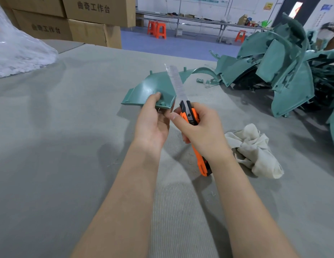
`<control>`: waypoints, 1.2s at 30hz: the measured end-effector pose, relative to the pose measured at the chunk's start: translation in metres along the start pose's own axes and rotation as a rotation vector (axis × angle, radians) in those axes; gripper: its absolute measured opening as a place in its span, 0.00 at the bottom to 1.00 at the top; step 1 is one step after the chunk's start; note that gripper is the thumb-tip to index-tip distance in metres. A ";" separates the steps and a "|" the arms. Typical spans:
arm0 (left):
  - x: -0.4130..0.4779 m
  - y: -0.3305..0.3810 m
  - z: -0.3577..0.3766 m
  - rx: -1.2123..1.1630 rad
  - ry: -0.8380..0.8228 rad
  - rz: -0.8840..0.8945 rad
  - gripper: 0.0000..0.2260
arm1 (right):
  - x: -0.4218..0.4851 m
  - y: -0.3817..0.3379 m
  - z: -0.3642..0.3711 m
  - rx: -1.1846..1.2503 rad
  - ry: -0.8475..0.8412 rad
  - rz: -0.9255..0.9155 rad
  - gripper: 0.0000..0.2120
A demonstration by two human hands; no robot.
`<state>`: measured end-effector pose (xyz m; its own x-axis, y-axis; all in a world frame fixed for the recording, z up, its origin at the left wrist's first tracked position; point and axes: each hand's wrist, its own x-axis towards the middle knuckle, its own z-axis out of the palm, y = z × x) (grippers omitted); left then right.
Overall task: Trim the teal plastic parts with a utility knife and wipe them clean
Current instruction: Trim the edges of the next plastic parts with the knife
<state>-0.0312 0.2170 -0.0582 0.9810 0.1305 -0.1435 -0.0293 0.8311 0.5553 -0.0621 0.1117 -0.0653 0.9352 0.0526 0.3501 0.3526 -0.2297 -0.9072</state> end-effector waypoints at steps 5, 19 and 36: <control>0.000 -0.002 0.000 0.134 0.034 0.065 0.16 | 0.000 0.000 0.006 -0.050 0.044 -0.009 0.10; -0.009 -0.005 0.007 0.180 -0.007 0.192 0.05 | 0.001 -0.004 0.005 0.016 0.085 0.063 0.08; -0.007 -0.002 0.004 -0.009 -0.030 0.173 0.12 | 0.006 -0.001 -0.010 0.051 0.248 0.094 0.13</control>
<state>-0.0370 0.2123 -0.0545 0.9664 0.2562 -0.0214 -0.2002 0.8023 0.5624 -0.0571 0.1024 -0.0604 0.9295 -0.2080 0.3045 0.2715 -0.1729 -0.9468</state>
